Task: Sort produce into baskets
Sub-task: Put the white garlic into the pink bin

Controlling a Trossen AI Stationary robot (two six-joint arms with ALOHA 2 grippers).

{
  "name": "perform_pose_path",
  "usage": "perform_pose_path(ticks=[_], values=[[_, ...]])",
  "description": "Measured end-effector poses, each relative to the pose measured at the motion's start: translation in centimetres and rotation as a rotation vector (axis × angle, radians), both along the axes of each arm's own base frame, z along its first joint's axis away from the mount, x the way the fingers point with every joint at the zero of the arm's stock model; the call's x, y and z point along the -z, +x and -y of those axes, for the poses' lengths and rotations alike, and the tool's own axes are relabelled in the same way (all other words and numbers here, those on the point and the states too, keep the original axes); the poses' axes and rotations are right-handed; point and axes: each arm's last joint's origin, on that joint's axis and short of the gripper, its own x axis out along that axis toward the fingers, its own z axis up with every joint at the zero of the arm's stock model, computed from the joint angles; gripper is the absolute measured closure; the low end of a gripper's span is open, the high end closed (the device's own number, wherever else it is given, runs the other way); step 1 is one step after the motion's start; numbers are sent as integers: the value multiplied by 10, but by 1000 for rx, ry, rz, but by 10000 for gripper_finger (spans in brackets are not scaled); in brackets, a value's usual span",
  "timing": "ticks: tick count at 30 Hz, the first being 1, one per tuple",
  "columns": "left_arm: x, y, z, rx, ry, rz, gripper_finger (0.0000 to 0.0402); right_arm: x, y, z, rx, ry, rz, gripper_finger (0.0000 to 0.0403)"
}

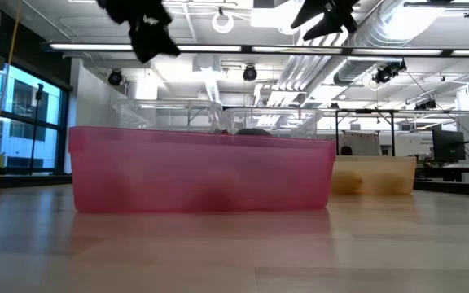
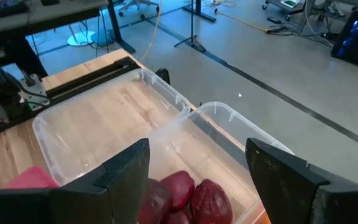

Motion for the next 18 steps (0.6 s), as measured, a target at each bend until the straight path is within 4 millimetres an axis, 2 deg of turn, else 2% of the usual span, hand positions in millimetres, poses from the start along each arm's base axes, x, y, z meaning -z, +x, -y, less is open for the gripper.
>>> perform_pose_path(ticks=[2,5,9,11,12,14,16,18], values=[[-16,3,-2,-4,3,42,162,1,-1,0,-1,1,-14,146],[-58,2,-13,-72,70,114,154,1,-1,0,-10,-13,-25,146],[-119,-22,-50,-434,337,90,155,1,-1,1,-4,-16,-22,146],[-135,-39,-75,-634,440,31,156,0,-1,2,2,-11,-14,146],[-139,-48,-90,-729,470,-2,156,0,-1,3,9,-8,-8,146],[-132,-67,-122,-887,468,-101,156,0,-1,4,18,2,5,146],[-116,-89,-154,-1033,377,-196,156,-1,-1,4,23,11,15,146],[-91,-110,-180,-1140,204,-258,156,-1,-1,4,27,18,20,146]])
